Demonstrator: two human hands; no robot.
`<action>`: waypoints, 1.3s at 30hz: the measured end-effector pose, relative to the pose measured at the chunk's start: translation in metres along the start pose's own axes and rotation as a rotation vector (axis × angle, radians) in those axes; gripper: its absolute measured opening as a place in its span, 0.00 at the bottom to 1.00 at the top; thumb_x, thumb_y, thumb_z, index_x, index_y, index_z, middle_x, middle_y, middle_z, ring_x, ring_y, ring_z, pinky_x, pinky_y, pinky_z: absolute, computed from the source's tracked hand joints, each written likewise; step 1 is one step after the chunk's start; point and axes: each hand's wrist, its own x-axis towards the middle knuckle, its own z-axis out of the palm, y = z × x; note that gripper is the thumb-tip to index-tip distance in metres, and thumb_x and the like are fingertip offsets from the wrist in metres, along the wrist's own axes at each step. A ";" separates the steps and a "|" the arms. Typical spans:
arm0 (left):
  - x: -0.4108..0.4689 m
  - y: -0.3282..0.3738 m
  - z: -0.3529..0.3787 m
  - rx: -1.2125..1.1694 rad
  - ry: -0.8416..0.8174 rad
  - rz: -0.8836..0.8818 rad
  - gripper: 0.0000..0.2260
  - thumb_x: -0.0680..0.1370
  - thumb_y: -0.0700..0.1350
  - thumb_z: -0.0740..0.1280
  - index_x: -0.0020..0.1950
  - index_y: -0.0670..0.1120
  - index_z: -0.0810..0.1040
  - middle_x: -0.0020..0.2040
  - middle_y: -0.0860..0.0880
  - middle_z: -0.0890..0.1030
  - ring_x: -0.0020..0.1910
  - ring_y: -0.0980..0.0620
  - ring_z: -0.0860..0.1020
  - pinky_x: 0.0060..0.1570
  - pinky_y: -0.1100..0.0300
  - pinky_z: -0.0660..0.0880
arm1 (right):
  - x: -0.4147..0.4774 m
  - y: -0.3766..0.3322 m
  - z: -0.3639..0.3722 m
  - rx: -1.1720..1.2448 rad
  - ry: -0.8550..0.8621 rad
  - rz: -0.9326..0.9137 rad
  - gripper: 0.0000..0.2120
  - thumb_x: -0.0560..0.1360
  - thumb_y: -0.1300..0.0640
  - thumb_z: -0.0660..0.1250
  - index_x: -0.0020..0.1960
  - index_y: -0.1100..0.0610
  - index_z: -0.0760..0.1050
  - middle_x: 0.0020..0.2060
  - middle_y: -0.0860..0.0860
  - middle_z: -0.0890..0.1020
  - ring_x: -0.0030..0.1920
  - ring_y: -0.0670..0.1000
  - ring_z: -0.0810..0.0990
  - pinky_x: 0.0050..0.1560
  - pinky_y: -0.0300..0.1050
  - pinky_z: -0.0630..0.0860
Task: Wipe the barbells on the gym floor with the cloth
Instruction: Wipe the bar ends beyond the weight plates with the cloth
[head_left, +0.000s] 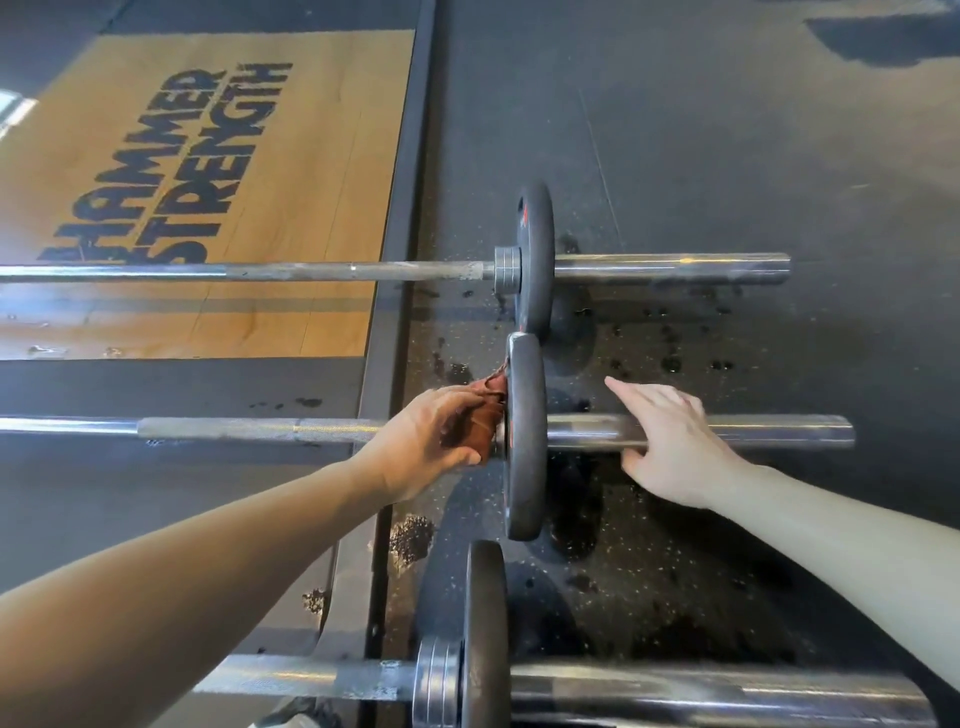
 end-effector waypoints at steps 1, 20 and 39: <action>0.003 0.000 0.003 0.058 0.014 0.007 0.33 0.72 0.52 0.79 0.74 0.49 0.71 0.71 0.48 0.73 0.68 0.51 0.71 0.73 0.47 0.69 | -0.002 -0.017 -0.002 0.137 0.028 -0.012 0.38 0.78 0.56 0.68 0.83 0.47 0.53 0.77 0.45 0.64 0.77 0.48 0.59 0.78 0.53 0.54; 0.035 0.009 0.005 0.359 -0.301 -0.065 0.45 0.73 0.59 0.73 0.79 0.58 0.45 0.62 0.46 0.70 0.52 0.41 0.81 0.50 0.49 0.80 | 0.027 -0.174 -0.009 0.169 -0.023 0.443 0.50 0.79 0.51 0.69 0.81 0.46 0.31 0.73 0.58 0.66 0.63 0.60 0.78 0.58 0.54 0.78; 0.055 -0.003 -0.005 0.291 -0.383 0.020 0.34 0.66 0.57 0.74 0.65 0.55 0.59 0.50 0.49 0.75 0.46 0.48 0.79 0.48 0.63 0.76 | 0.028 -0.166 -0.008 0.152 0.223 0.531 0.44 0.78 0.55 0.71 0.82 0.39 0.47 0.64 0.57 0.77 0.61 0.59 0.79 0.58 0.56 0.81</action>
